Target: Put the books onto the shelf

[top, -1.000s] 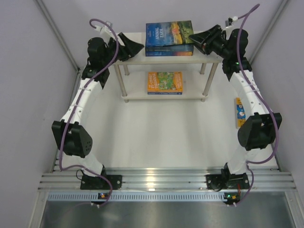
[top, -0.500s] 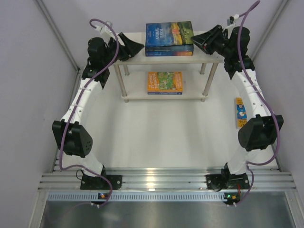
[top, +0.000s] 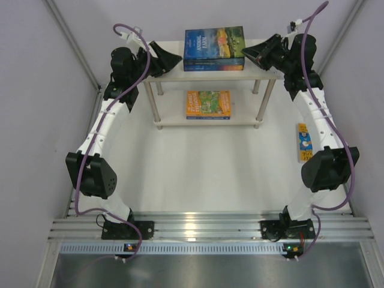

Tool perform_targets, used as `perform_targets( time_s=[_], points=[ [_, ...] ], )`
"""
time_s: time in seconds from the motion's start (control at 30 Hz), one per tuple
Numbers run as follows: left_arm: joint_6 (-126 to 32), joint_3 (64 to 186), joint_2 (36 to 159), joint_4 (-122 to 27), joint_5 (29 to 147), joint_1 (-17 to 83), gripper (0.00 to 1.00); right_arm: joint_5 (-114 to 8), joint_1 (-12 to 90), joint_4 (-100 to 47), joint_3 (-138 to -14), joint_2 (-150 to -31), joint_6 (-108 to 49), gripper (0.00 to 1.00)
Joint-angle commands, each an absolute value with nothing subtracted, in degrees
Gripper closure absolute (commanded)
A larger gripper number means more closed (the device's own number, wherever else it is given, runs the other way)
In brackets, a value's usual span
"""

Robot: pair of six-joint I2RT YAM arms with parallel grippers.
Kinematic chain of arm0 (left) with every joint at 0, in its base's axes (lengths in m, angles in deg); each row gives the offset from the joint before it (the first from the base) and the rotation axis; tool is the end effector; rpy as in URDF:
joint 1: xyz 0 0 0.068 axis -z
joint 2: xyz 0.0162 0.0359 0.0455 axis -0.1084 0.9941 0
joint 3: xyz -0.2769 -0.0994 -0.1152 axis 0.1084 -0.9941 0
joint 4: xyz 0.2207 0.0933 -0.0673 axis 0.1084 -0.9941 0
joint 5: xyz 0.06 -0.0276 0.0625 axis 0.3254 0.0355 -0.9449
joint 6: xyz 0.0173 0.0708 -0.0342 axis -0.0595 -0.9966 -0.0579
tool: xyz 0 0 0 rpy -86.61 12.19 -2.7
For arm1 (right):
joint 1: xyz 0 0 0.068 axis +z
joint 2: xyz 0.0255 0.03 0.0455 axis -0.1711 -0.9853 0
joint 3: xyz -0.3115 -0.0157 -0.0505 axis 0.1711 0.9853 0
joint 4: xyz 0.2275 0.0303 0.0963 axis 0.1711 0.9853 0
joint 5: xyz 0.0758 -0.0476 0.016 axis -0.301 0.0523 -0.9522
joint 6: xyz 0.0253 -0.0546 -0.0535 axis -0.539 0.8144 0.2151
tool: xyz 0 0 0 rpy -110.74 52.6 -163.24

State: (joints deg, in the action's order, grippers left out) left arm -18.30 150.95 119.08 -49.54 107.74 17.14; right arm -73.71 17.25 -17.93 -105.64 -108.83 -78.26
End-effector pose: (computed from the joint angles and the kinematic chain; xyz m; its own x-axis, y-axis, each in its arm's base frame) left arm 0.4104 -0.1123 0.4870 -0.3900 -0.5111 -0.7660 0.4916 0.5878 -0.6425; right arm 0.4215 0.0882 0.4946 -0.5122 0.6644 -0.5443 -0.2878 0.4643 0.8376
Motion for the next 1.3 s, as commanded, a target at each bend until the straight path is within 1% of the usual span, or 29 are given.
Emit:
perform_targets(
  time_s=[0.0,0.17,0.3,0.5,0.57,0.6,0.63,0.8,1.27],
  points=[
    [-18.2,152.6,119.1,-47.0,108.8,16.9,0.29,-73.5,18.1,-20.1,-106.2,-104.1,-77.2,0.9],
    [-18.0,152.3,118.8,-47.0,109.1,16.9,0.29,-73.6,18.3,-20.6,-105.0,-103.0,-77.8,0.9],
    [-17.7,152.2,118.7,-47.0,109.1,16.9,0.29,-73.8,18.6,-20.9,-103.8,-102.4,-78.2,0.94],
    [-17.8,151.6,118.6,-46.9,109.1,16.9,0.29,-71.4,19.6,-21.7,-100.8,-100.8,-79.1,0.91],
    [-17.6,151.1,118.4,-46.5,109.2,16.9,0.29,-69.5,20.2,-22.1,-99.7,-100.3,-79.9,0.94],
    [-17.4,151.1,118.4,-46.3,109.3,16.9,0.29,-68.9,20.4,-22.1,-99.4,-100.3,-80.1,0.98],
    [-17.4,151.1,118.4,-46.2,109.3,16.9,0.29,-68.4,20.6,-22.3,-98.9,-100.2,-80.6,1.0],
    [-17.6,151.1,118.6,-46.3,109.4,16.9,0.29,-64.3,20.6,-24.4,-95.0,-98.3,-82.6,1.0],
    [-18.6,151.1,118.8,-46.9,109.4,16.9,0.29,-63.5,20.6,-23.4,-98.7,-100.8,-82.6,1.0]
  ],
)
